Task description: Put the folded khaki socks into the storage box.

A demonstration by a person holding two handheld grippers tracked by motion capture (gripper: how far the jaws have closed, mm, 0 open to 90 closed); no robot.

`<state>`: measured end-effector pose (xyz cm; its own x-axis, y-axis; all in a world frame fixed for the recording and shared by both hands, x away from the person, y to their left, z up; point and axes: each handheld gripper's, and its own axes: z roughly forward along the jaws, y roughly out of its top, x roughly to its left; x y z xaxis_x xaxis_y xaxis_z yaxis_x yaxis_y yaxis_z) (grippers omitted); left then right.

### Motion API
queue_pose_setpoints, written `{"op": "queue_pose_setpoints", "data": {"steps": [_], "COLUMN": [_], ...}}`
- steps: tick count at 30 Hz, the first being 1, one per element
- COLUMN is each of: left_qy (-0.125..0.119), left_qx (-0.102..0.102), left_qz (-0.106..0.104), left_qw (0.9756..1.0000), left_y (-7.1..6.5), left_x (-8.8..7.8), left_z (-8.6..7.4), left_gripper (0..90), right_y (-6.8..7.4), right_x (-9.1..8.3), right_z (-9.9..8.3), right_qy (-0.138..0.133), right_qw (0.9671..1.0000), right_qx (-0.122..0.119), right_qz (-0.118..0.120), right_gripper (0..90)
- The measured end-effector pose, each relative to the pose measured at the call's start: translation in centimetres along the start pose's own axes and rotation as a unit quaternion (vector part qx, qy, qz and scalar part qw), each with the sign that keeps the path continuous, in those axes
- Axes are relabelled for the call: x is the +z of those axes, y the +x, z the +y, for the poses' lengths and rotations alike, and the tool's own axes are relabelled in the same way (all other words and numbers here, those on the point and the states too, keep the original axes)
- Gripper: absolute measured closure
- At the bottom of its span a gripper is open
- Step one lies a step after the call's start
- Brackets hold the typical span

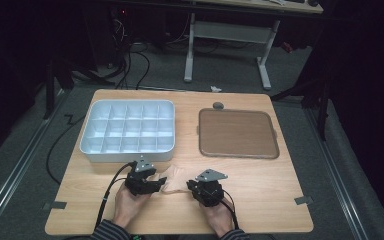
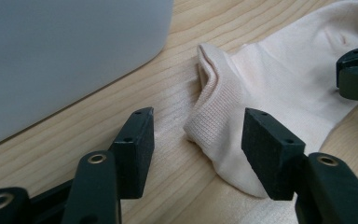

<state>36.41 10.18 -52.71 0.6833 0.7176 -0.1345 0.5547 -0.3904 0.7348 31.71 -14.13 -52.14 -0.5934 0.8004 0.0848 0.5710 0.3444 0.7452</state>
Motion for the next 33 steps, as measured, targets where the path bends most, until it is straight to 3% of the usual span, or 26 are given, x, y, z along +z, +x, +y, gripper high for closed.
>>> {"op": "queue_pose_setpoints", "data": {"steps": [4, 8, 14, 24, 33], "left_qy": [0.008, 0.009, 0.022, 0.029, 0.03], "left_qx": [0.003, 0.025, 0.037, 0.032, 0.015], "left_qz": [0.001, 0.014, 0.01, -0.02, -0.047], "left_qw": [1.0, 0.9995, 0.999, 0.9989, 0.9984], "left_y": [-0.1, -0.4, -0.7, -0.5, 0.0], "left_x": [0.3, 0.3, 0.3, 0.4, 0.4], "left_z": [-0.1, -0.1, 0.1, 0.5, 0.4], "left_gripper": [46.5, 49.8, 58.3, 75.6, 81.9], "right_y": [0.2, 0.3, 0.5, 0.8, 0.9], "right_x": [0.3, 0.7, 1.1, 1.1, 1.1], "right_z": [0.2, 0.2, 0.1, -0.2, -0.3], "right_qy": [0.003, 0.009, 0.022, 0.016, 0.011], "right_qw": [1.0, 1.0, 0.9997, 0.9994, 0.9991], "right_qx": [-0.001, -0.001, -0.012, -0.029, -0.036], "right_qz": [-0.001, 0.0, -0.003, -0.015, -0.019], "right_gripper": [84.0, 84.1, 84.2, 84.5, 84.5]}}
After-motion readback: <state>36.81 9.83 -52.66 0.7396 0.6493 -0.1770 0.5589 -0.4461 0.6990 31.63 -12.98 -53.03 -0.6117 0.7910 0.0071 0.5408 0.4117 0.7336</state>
